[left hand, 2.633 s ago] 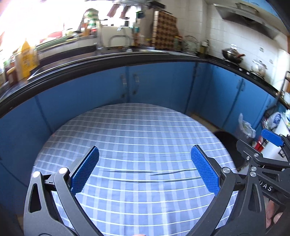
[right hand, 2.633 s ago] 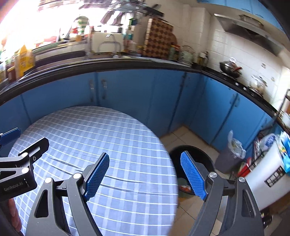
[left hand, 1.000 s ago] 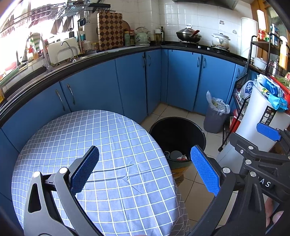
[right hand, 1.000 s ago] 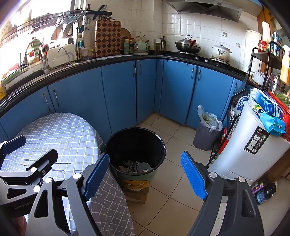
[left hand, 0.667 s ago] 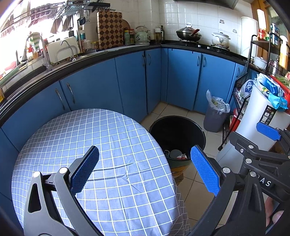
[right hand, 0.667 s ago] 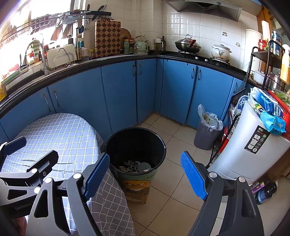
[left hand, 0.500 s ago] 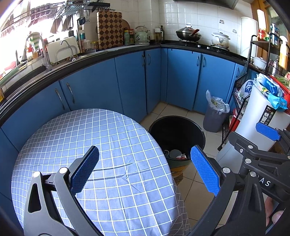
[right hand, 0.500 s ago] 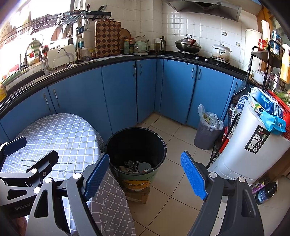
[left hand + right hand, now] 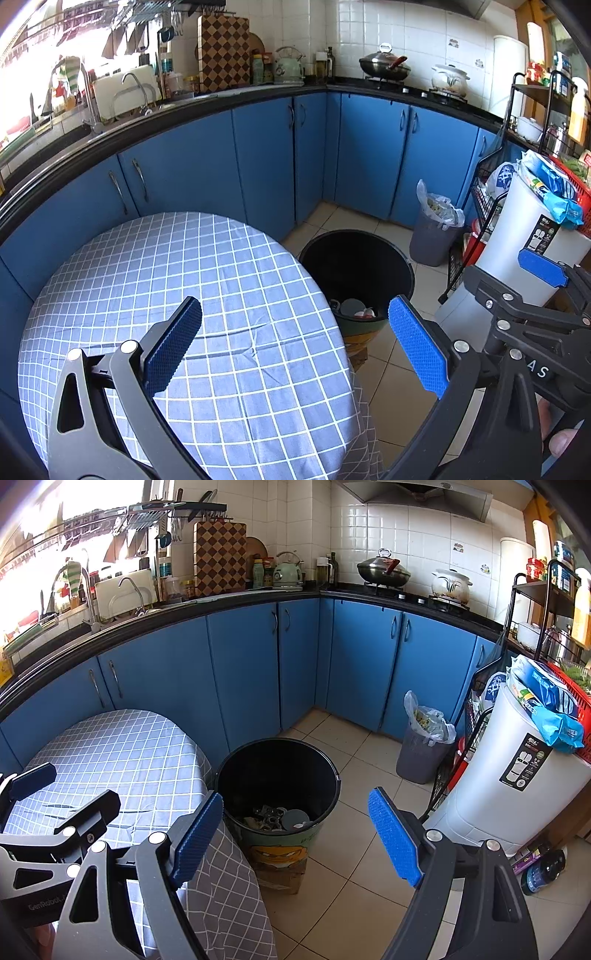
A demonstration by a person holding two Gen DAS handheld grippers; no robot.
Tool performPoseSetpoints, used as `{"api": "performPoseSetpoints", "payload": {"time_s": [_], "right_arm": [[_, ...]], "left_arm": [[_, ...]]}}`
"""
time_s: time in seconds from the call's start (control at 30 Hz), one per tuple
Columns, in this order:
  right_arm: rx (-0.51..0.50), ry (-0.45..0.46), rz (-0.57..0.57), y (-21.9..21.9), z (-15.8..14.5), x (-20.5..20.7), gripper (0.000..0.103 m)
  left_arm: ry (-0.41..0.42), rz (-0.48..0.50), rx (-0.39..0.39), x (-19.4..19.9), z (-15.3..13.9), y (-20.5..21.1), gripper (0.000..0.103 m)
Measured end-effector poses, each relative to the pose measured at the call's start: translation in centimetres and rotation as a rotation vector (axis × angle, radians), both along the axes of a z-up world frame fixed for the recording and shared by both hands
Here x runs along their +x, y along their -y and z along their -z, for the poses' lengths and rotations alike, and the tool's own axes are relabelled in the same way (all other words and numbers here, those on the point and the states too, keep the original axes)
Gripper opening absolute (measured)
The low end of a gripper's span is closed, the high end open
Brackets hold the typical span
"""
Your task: Collect trash
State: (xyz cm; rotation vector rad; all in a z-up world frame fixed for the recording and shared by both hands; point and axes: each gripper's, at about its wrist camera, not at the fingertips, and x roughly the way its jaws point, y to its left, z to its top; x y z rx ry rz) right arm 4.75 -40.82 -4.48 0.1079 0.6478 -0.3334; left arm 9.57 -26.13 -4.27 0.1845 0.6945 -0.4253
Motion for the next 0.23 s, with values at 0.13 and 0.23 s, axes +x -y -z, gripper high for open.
{"api": "performPoseSetpoints", "payload": {"time_s": [0.13,0.23], "right_arm": [[0.003,-0.002,0.001,0.00,0.04,0.04,0.079],[0.009,-0.001,0.001,-0.02,0.02,0.10,0.079]], "left_arm": [[0.003,0.000,0.009,-0.04,0.01,0.07,0.100],[0.002,0.001,0.009,-0.02,0.01,0.08,0.100]]}}
